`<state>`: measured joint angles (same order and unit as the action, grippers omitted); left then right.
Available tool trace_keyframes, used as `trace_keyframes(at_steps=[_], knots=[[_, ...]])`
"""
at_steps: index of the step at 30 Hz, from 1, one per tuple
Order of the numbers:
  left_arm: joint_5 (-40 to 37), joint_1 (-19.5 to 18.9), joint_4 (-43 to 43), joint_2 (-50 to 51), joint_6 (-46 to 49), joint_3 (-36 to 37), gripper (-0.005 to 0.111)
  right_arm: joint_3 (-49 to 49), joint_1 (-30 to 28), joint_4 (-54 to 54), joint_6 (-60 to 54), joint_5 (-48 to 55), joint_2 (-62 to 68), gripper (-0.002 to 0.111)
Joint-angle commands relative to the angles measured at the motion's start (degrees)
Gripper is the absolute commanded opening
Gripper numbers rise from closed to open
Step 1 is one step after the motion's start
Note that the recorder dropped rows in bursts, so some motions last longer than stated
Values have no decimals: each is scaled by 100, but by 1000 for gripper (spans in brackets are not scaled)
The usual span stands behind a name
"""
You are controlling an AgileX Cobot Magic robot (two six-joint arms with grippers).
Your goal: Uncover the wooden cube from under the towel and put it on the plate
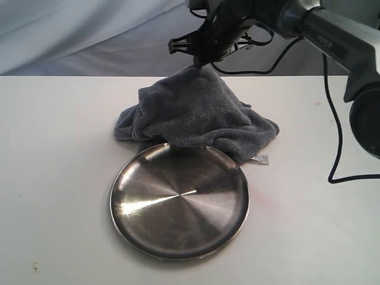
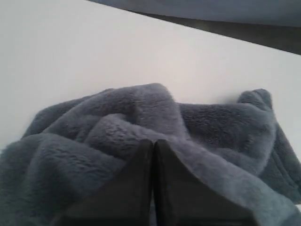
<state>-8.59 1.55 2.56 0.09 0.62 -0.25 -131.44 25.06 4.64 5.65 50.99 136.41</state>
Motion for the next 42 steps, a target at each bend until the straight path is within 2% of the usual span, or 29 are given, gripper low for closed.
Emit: trace_keyframes(at_steps=[1,6,14,18,24,27,35,42], knots=[[23,5,-4,-9,-14,25,1,-38,433,57,-245,-85,-12,0],[23,5,-4,-9,-14,25,1,-38,975,57,-377,180,-12,0],[23,5,-4,-9,-14,25,1,-38,1445,45,-773,1868,-12,0],[23,5,-4,-9,-14,25,1,42,1551,118,-763,1897,-12,0],[23,5,-4,-9,-14,25,1,1161,1555,-29,-763,1897,-285,0],[23,5,-4,-9,-4,25,1,1968,1541,-233,-763,1542,-659,0],[23,5,-4,-9,-4,25,1,3638,930,-203,-710,571,-1825,0],[23,5,-4,-9,-15,25,1,4247,-188,-203,-696,64,-2260,0]])
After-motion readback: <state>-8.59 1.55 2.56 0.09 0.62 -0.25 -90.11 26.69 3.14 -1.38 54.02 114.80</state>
